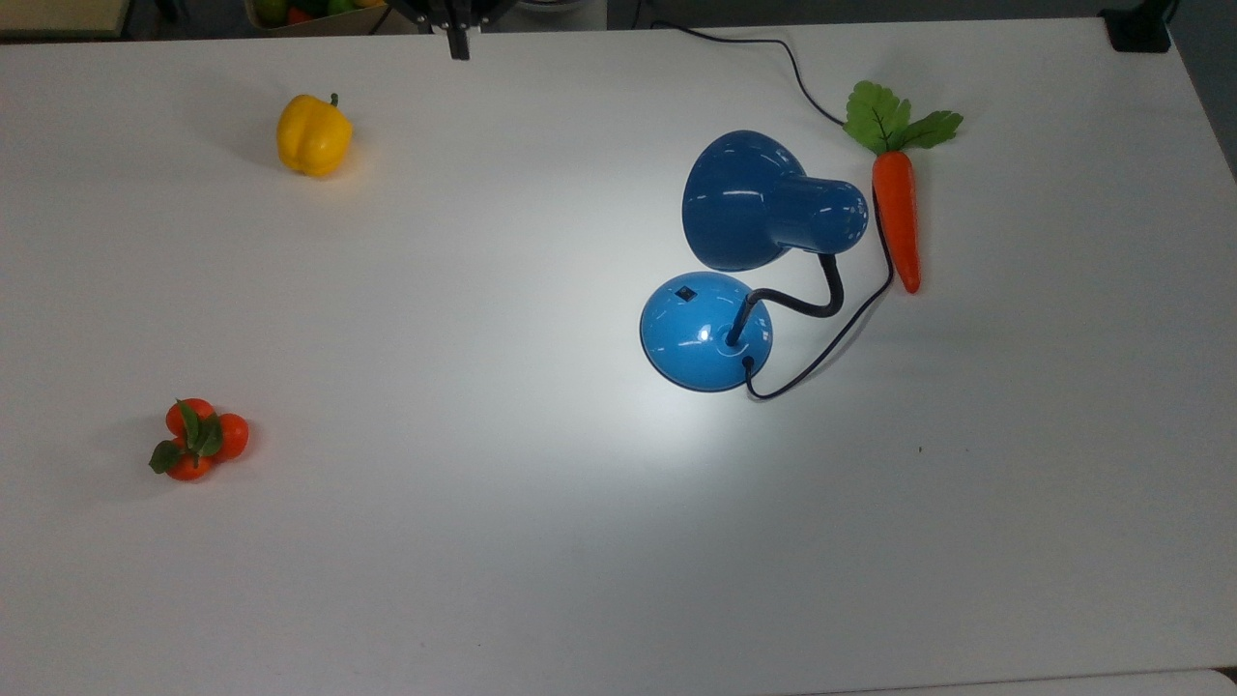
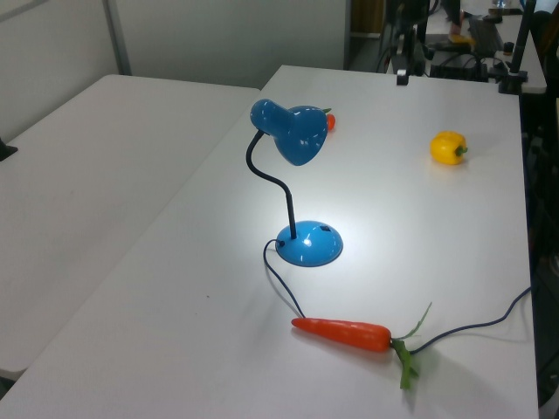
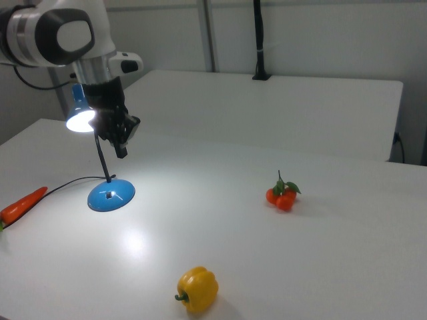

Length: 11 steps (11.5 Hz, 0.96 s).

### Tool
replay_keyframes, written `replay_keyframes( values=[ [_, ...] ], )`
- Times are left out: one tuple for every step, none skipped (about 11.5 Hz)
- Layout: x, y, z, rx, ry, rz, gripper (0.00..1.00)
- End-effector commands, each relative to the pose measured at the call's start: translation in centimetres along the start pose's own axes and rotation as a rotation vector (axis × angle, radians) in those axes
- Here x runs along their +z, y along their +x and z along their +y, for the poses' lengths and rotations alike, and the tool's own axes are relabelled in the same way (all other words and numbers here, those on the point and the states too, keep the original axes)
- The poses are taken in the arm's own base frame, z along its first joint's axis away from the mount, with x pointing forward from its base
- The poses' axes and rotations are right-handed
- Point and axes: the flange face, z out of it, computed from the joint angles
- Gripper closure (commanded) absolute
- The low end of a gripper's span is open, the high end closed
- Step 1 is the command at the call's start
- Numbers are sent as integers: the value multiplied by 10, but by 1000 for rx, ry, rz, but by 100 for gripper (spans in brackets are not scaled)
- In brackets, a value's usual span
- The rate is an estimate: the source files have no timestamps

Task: Turn off lamp
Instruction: 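Move the gripper down toward the switch on the blue lamp base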

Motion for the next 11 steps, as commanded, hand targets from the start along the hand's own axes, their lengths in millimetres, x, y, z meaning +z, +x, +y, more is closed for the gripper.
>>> replay_keyframes(
  values=[
    [50,5,-37,-76,9,53,100],
    [64,9,-45,-90,8,57,100],
    [82,14,-60,-119,6,66,100],
    [101,16,-69,-135,4,84,100],
    [113,17,-79,-165,4,123,100],
    [126,18,-90,-203,4,144,100],
    [135,20,-96,-233,3,158,100],
    [140,21,-103,-252,3,181,100],
    [153,23,-116,-275,4,199,100],
    [167,25,-125,-292,1,227,100],
    [175,26,-130,-301,3,264,100]
  ],
)
